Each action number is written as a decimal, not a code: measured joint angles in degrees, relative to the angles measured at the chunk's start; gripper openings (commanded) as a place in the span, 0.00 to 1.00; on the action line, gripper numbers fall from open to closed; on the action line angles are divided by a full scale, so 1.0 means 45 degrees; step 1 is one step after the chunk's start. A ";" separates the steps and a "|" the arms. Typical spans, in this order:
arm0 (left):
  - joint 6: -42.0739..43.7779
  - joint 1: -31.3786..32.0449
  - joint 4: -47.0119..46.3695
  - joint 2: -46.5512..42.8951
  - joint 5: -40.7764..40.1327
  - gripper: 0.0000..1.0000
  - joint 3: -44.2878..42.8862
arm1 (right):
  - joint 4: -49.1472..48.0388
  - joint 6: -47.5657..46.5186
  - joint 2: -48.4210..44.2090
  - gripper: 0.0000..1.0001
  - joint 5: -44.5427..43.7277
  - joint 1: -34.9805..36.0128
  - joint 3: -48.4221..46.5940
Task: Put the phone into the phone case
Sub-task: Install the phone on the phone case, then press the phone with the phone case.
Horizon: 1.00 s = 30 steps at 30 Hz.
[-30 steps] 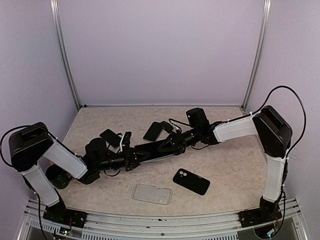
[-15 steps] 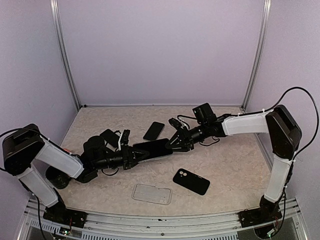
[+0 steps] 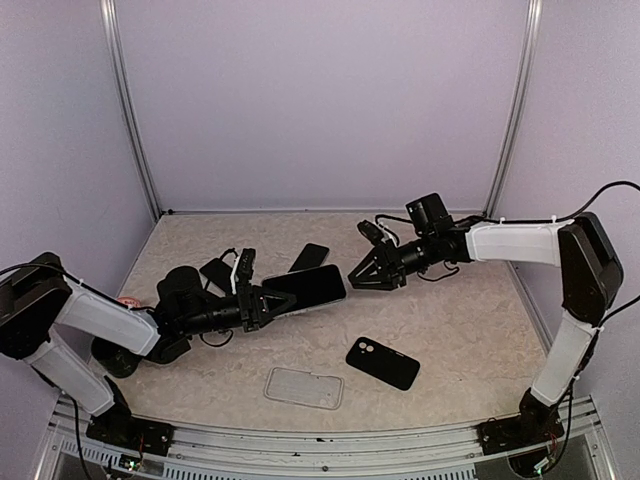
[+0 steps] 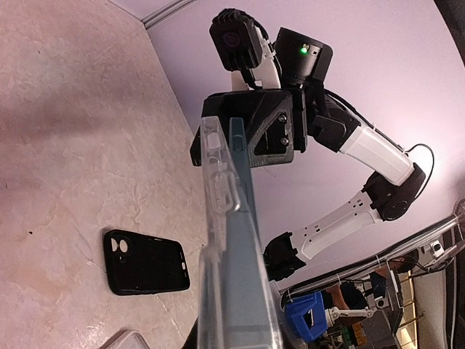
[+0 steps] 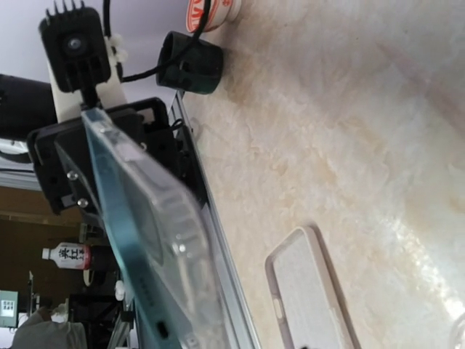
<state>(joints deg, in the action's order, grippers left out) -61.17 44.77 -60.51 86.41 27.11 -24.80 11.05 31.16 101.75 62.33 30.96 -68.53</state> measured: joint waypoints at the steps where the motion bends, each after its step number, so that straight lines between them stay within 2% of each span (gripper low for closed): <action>1: 0.0039 0.0000 -0.0010 -0.0015 0.0049 0.00 0.0000 | 0.0058 -0.0058 -0.0049 0.38 -0.0019 -0.0034 0.0024; 7: 0.0277 0.0000 -0.0233 -0.0024 0.0588 0.00 -0.0005 | -0.0117 -0.0175 -0.0340 0.38 0.0189 -0.0087 0.0330; 12: 0.0272 0.0029 -0.0889 -0.0019 0.1088 0.00 -0.0053 | -0.1758 0.0646 -0.0529 0.39 0.1083 -0.0083 0.1137; 19: 0.0267 0.0160 -0.1433 0.0005 0.1501 0.00 -0.0262 | -0.5935 0.3133 -0.0665 0.41 0.2443 0.0029 0.2414; 26: 0.0262 0.0170 -0.1593 0.0039 0.1554 0.00 -0.0291 | -1.0297 0.5935 -0.0733 0.48 0.3123 0.0092 0.3385; 27: 0.0262 0.0165 -0.1603 0.0039 0.1554 0.00 -0.0291 | -1.0890 0.6329 -0.0733 0.50 0.3157 0.0092 0.3478; 28: 0.0257 0.0165 -0.1603 0.0039 0.1559 0.00 -0.0301 | -1.1346 0.6640 -0.0733 0.59 0.3196 0.0107 0.3541; 30: 0.0253 0.0165 -0.1603 0.0044 0.1559 0.00 -0.0330 | -1.2293 0.7339 -0.0729 0.62 0.3259 0.0151 0.3653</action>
<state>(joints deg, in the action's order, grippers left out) -60.03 45.52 -67.72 86.61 34.13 -26.28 -44.27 64.18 98.48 76.99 31.64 -52.10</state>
